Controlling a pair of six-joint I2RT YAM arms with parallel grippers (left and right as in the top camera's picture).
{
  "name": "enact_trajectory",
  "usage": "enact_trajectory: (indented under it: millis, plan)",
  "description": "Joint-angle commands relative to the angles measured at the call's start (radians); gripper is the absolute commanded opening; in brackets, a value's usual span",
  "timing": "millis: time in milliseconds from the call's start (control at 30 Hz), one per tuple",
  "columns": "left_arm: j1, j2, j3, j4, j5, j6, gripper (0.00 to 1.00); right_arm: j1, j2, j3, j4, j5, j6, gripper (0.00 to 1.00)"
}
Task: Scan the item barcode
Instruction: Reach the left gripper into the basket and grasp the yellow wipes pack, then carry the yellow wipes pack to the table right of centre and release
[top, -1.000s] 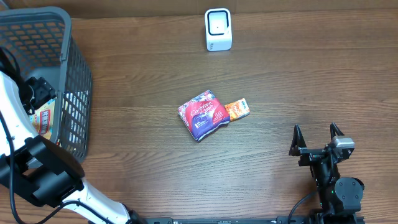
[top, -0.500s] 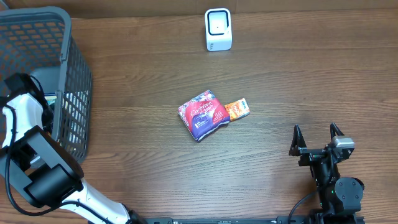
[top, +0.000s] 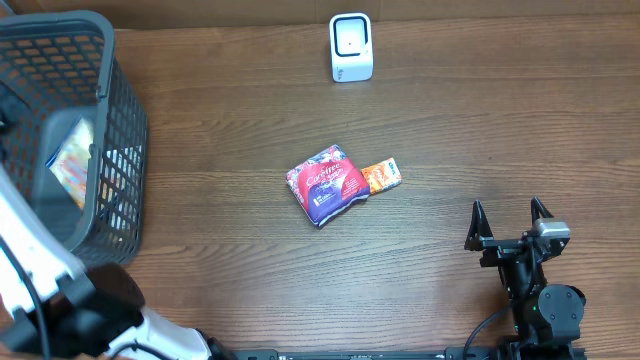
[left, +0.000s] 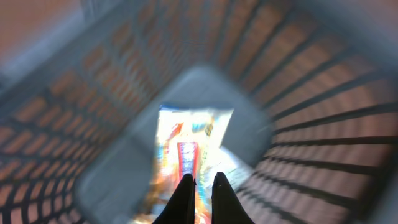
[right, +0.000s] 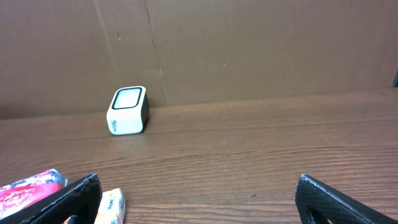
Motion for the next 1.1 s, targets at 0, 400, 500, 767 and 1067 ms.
enact_trajectory:
  millis: [0, 400, 500, 767, 1067]
  plan:
    - [-0.009, -0.165, 0.105, -0.008, 0.169, -0.028, 0.04, 0.001, -0.008, -0.010, 0.006, 0.010, -0.001, 1.00]
    - [-0.021, 0.247, -0.025, -0.129, -0.074, 0.116, 0.95, 0.001, -0.008, -0.010, 0.006, 0.010, -0.001, 1.00]
    - [-0.021, 0.389, -0.025, -0.149, -0.044, 0.214, 0.95, 0.001, -0.008, -0.010, 0.006, 0.010, -0.001, 1.00]
    - [-0.021, 0.583, -0.030, -0.200, -0.038, 0.232, 0.81, 0.001, -0.008, -0.010, 0.006, 0.010, -0.001, 1.00]
    - [-0.020, 0.585, -0.109, -0.126, -0.135, 0.203, 0.13, 0.001, -0.008, -0.010, 0.005, 0.010, -0.001, 1.00]
